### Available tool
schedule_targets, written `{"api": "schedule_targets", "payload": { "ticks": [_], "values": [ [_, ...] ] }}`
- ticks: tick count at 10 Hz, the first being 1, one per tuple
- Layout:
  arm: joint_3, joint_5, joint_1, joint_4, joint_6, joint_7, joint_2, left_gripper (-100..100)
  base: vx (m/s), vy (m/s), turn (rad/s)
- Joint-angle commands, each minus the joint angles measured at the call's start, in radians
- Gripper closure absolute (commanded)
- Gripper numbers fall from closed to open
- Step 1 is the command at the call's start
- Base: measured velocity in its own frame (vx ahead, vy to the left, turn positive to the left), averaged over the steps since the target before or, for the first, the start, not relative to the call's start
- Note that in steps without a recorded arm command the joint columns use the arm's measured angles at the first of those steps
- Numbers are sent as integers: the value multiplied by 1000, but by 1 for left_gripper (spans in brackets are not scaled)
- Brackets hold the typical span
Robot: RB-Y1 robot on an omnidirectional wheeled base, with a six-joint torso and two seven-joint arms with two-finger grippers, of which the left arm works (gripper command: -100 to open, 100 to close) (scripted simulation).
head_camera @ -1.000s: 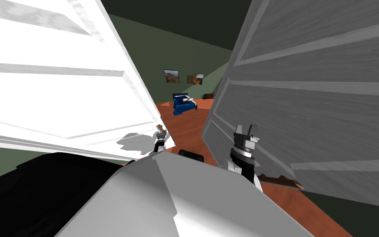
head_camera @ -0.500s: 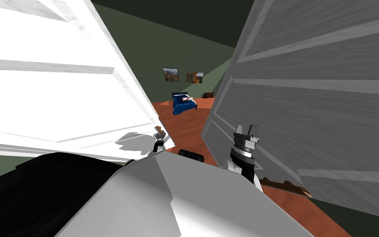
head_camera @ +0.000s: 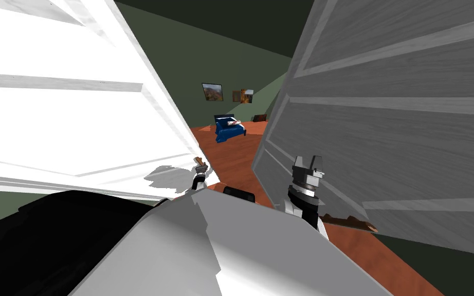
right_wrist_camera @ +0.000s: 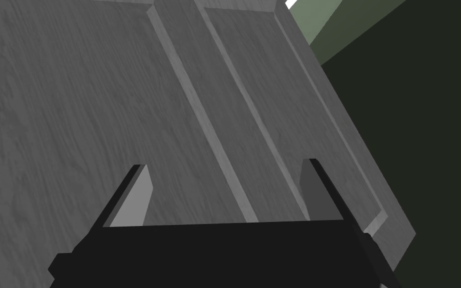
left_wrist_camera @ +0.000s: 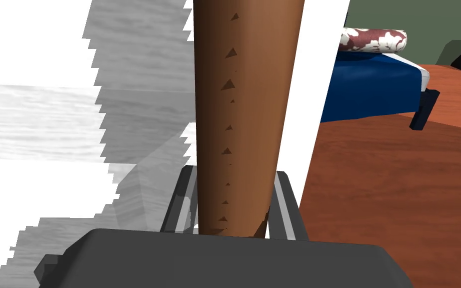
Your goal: Pull the door open
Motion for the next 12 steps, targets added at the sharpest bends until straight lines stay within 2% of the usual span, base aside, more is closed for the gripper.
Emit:
{"api": "schedule_targets", "payload": {
  "ticks": [1, 6, 8, 9, 10, 12],
  "values": [
    [-15, -7, 12, -14, 6, 5, 2, 100, -208, -7, -58],
    [-86, -44, 26, -55, 14, 48, 28, 100, -230, -23, -56],
    [-102, -52, 29, -64, 16, 58, 33, 100, -233, 27, -57],
    [-100, -51, 29, -61, 21, 55, 30, 100, -90, -8, -27],
    [-126, -64, 37, -70, 17, 68, 37, 100, -161, 25, -65],
    [-142, -73, 41, -79, 13, 77, 44, 100, -188, 12, -48]
  ]
}}
